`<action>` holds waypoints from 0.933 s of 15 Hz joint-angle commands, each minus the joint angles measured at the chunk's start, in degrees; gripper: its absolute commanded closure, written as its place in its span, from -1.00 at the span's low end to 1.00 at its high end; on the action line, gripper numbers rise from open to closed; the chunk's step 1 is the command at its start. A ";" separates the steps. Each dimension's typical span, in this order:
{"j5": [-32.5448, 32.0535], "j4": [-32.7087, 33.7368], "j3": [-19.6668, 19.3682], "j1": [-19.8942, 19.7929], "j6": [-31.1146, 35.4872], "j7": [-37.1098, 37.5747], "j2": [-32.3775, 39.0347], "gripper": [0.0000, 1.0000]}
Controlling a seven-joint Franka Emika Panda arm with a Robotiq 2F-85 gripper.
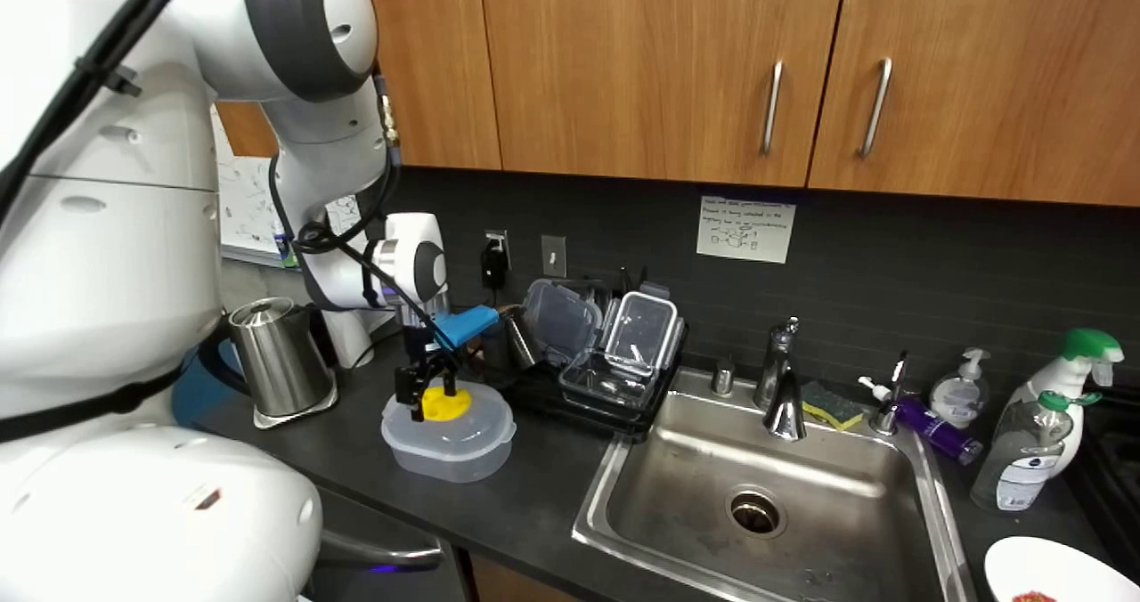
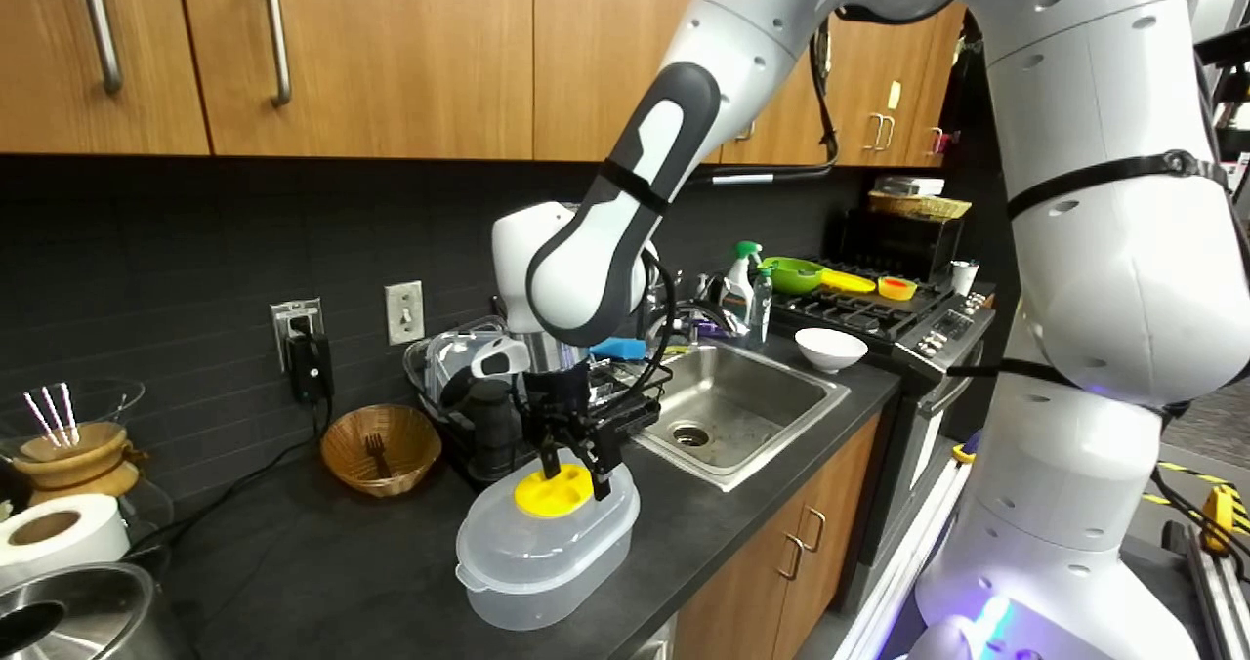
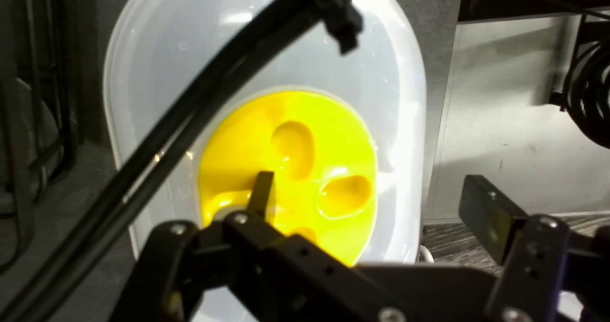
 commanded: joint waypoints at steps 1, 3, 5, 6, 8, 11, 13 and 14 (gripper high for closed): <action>-0.91 0.53 -0.41 1.12 0.02 1.62 0.12 -1.00; -0.51 -0.71 -0.07 1.24 0.38 1.85 -1.10 -1.00; -0.21 -1.53 0.20 1.35 0.88 2.32 -1.88 -1.00; -0.27 -1.89 0.28 1.43 1.12 2.44 -2.26 -1.00; -0.41 -2.21 0.34 1.66 1.28 2.71 -2.62 -1.00; -0.62 -2.32 0.36 2.12 1.09 3.34 -3.19 -1.00; -0.39 -1.75 0.28 1.94 0.74 3.04 -3.06 -1.00; -0.05 -1.49 0.32 1.66 0.60 2.58 -3.02 -1.00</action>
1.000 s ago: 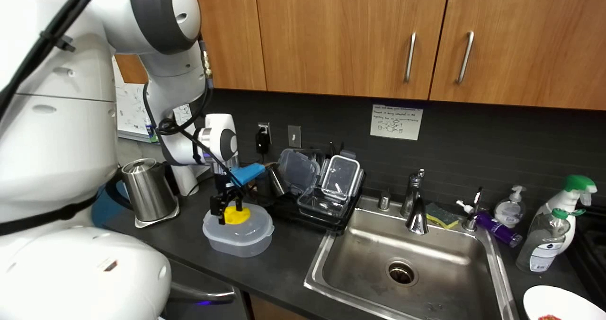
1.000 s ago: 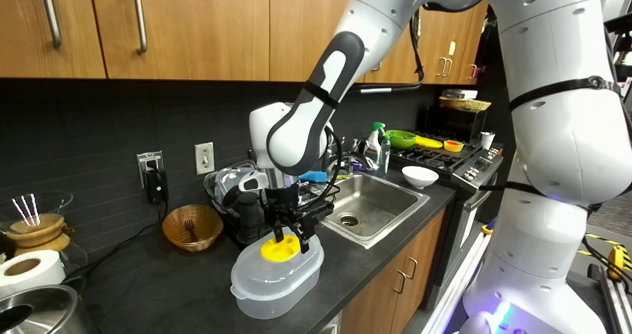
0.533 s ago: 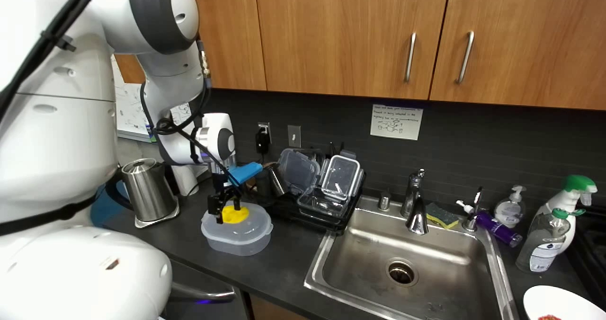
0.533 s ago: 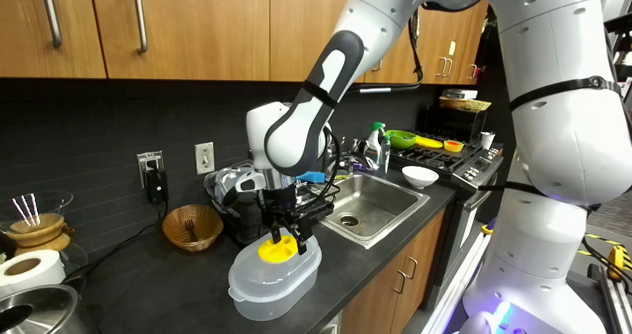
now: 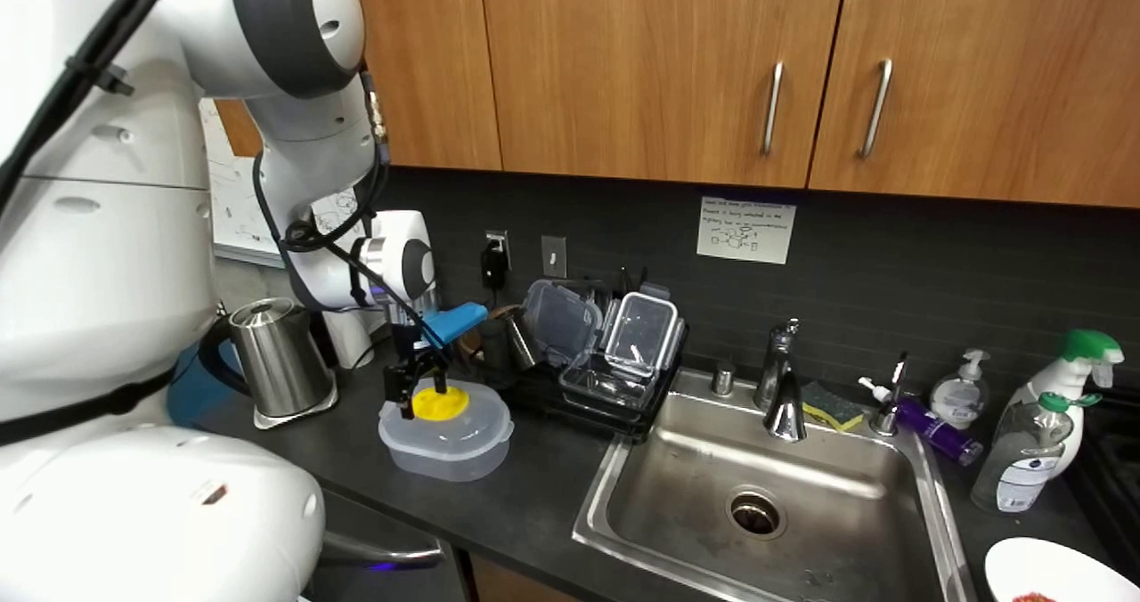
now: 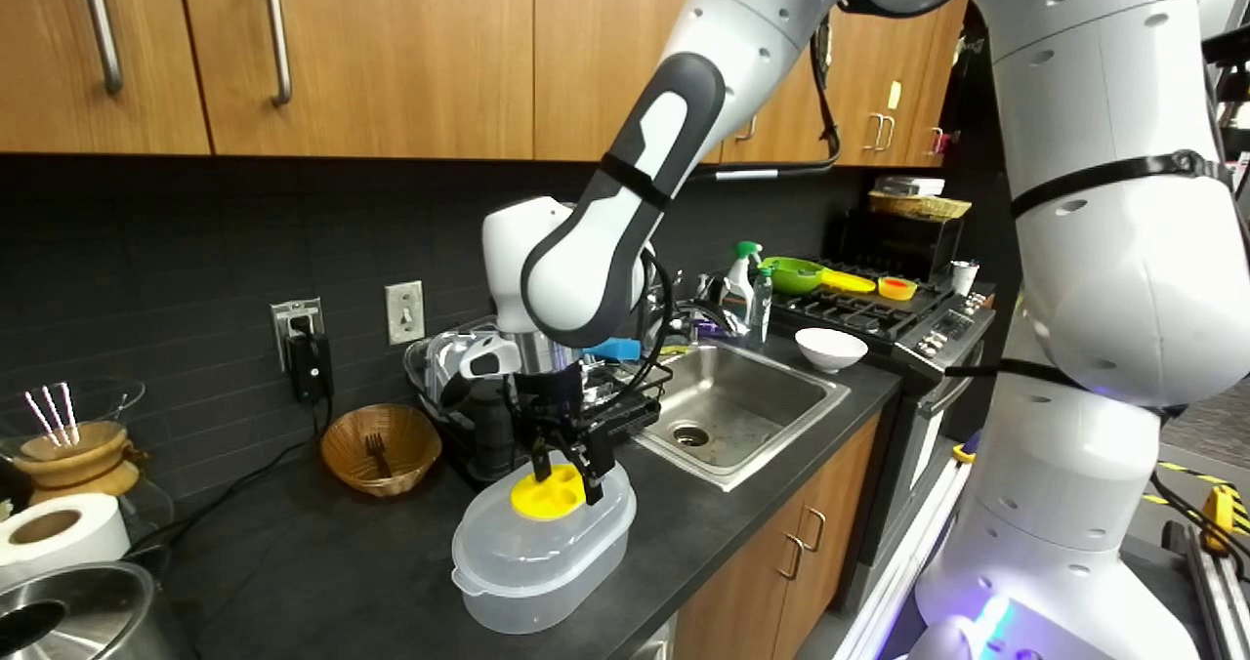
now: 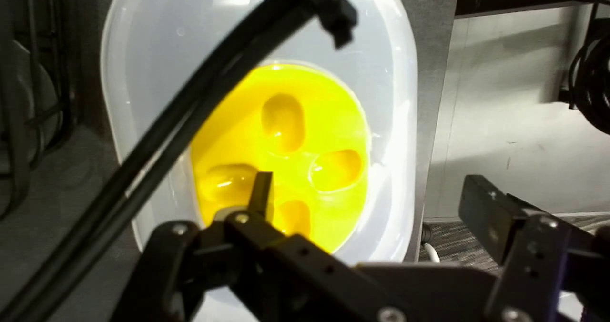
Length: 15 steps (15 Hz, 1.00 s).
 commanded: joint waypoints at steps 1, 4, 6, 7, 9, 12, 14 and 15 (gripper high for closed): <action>0.50 -0.53 0.10 -0.68 -0.11 -0.06 -1.71 -1.00; 1.46 0.36 0.10 -1.71 -0.65 -0.90 -0.87 -1.00; 1.40 0.68 0.02 -2.07 -0.88 -0.84 -0.57 -1.00; 1.37 0.81 -0.01 -2.22 -1.06 -0.75 -0.48 -1.00; 1.14 1.28 -0.12 -2.26 -1.63 -0.46 -0.13 -1.00; 0.60 2.06 -0.29 -1.84 -2.98 0.17 0.40 -1.00; 0.59 2.39 -0.29 -1.78 -3.50 0.18 0.55 -1.00; 0.63 2.55 -0.29 -1.79 -3.72 0.15 0.61 -1.00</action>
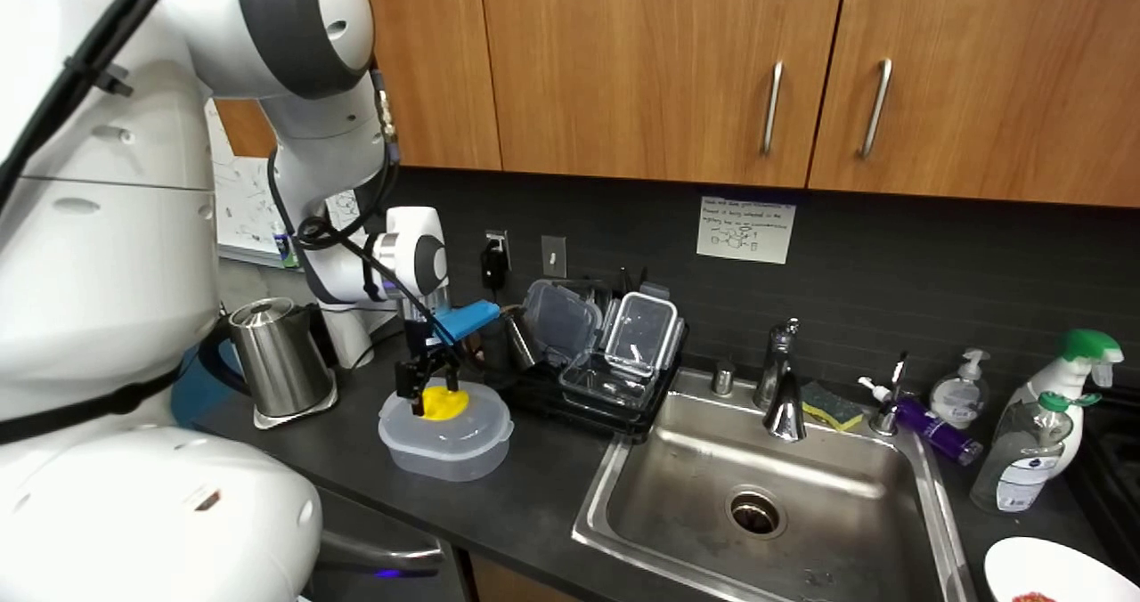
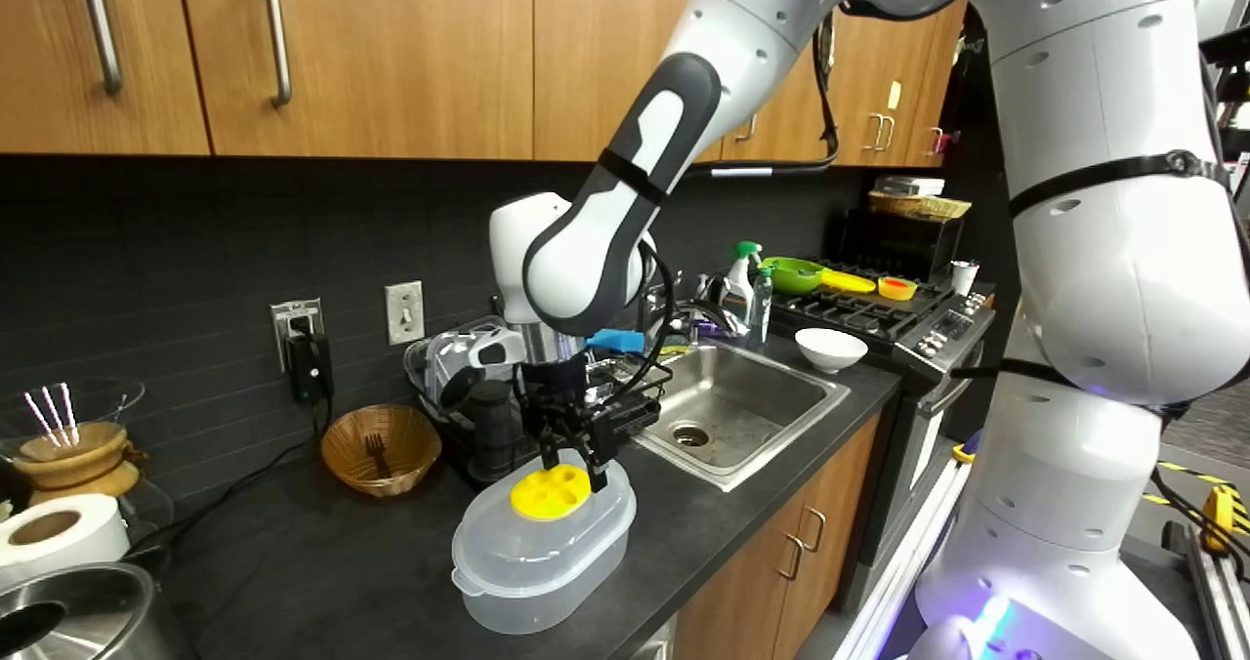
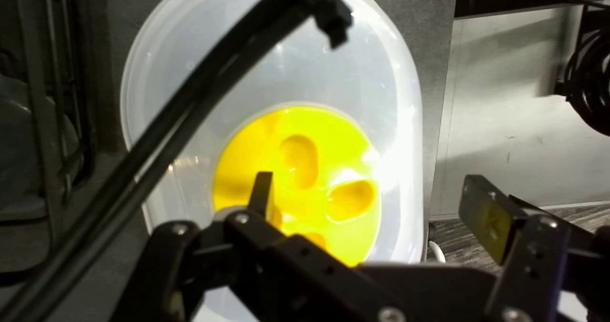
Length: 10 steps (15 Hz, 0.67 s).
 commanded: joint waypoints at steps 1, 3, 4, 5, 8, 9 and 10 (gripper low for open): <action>0.37 1.51 -0.20 0.40 -1.94 0.24 0.51 -1.00; 0.33 2.03 -0.24 0.45 -2.56 0.23 0.83 -1.00; 0.29 2.32 -0.27 0.51 -2.94 0.25 1.04 -1.00; 0.12 2.63 -0.32 0.65 -3.35 0.40 1.31 -1.00; 0.08 3.36 -0.29 0.78 -4.18 0.40 1.94 -1.00; 0.01 3.69 -0.30 0.83 -4.41 0.39 2.28 -1.00; 0.00 3.90 -0.29 0.86 -4.67 0.39 2.50 -1.00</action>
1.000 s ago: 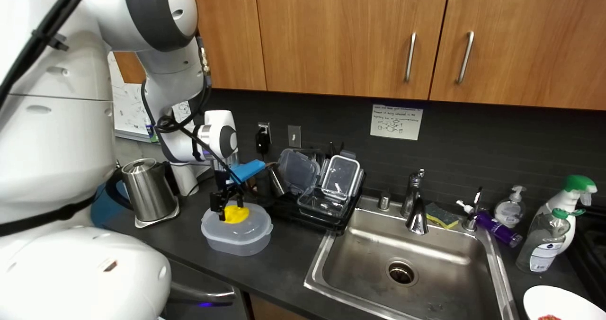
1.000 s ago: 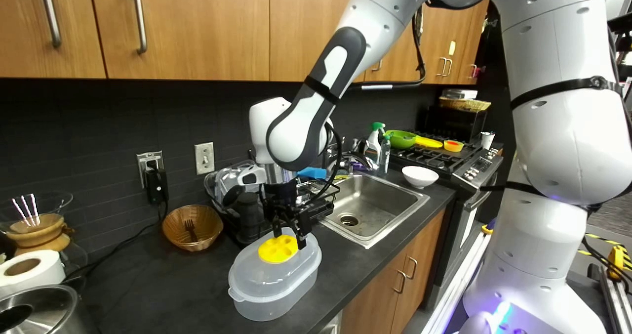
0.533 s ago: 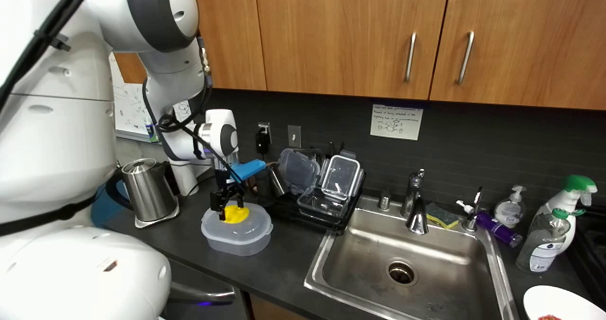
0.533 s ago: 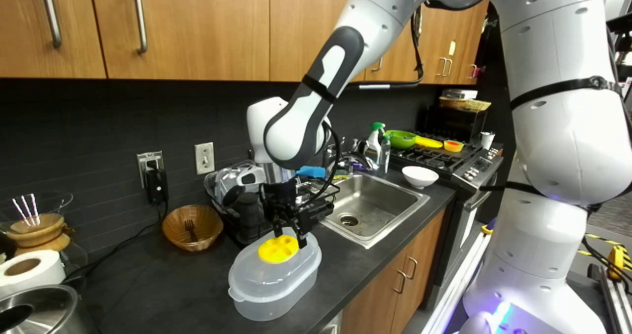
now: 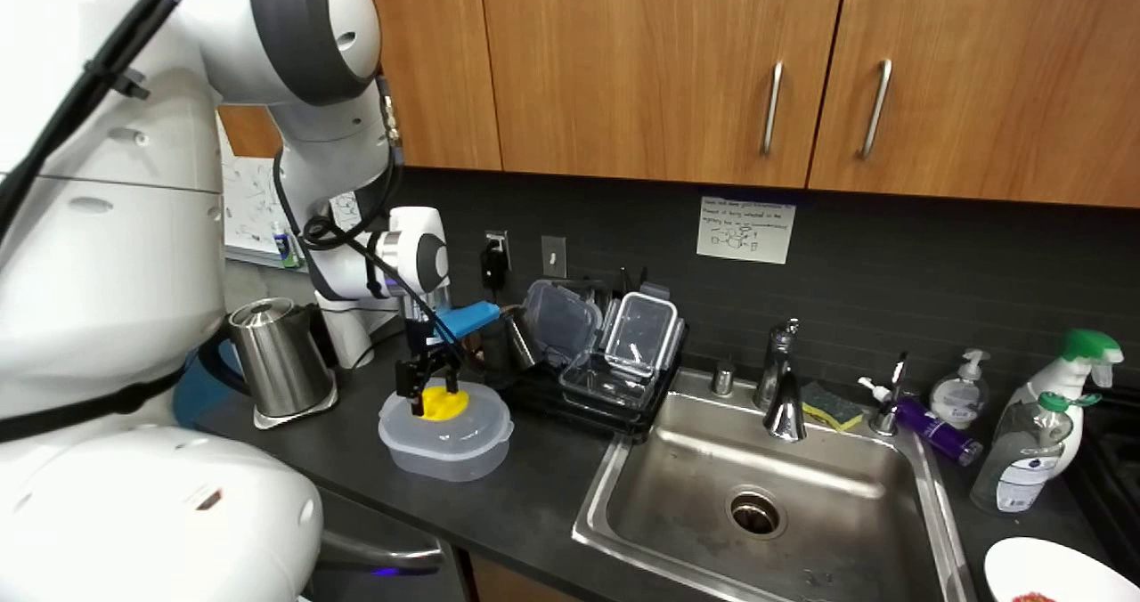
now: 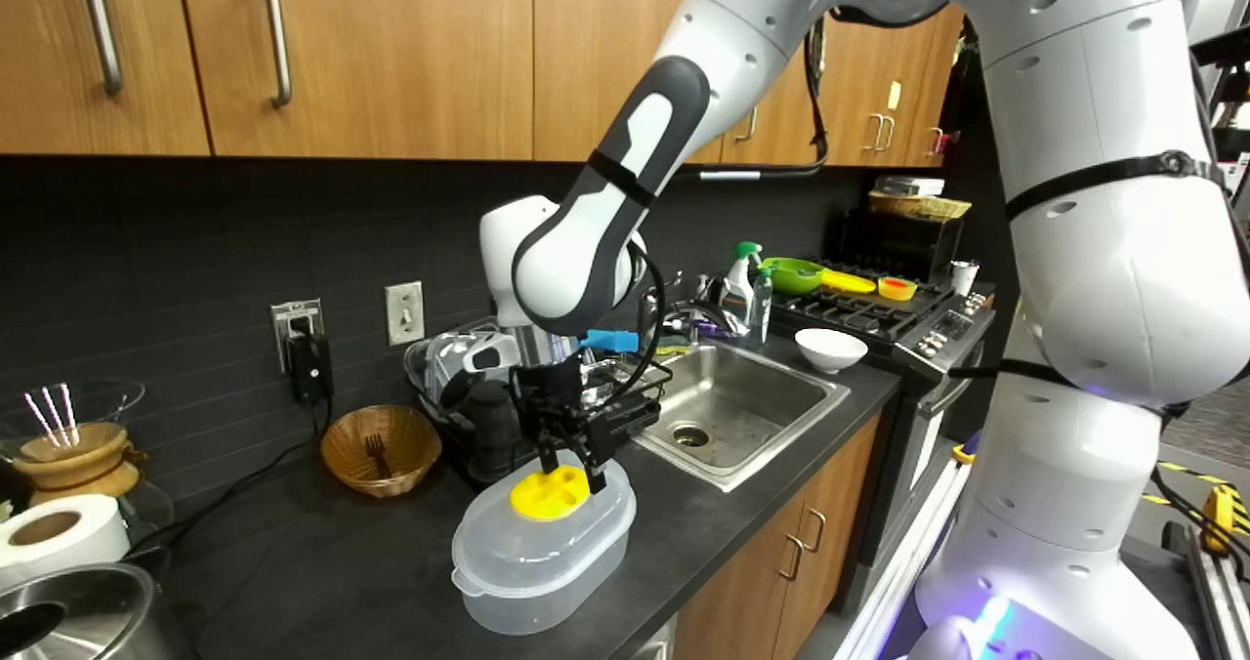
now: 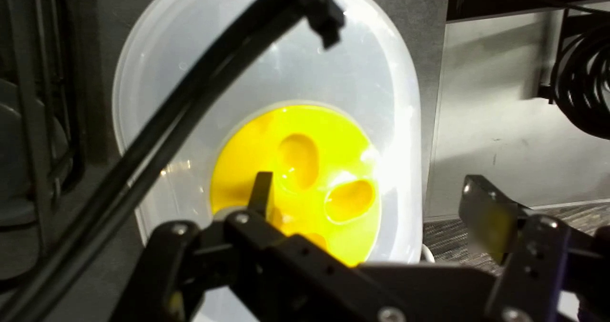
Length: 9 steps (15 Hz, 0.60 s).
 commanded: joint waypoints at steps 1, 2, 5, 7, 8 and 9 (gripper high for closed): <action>-0.03 1.83 -0.30 0.62 -1.93 0.41 1.13 -1.00; -0.01 2.00 -0.28 0.60 -2.13 0.35 1.26 -1.00; -0.07 2.41 -0.30 0.64 -2.37 0.39 1.67 -1.00; -0.26 2.84 -0.36 0.80 -2.89 0.62 1.97 -1.00; -0.37 3.03 -0.39 0.90 -3.19 0.72 2.03 -1.00; -0.45 3.25 -0.40 1.00 -3.55 0.81 2.08 -1.00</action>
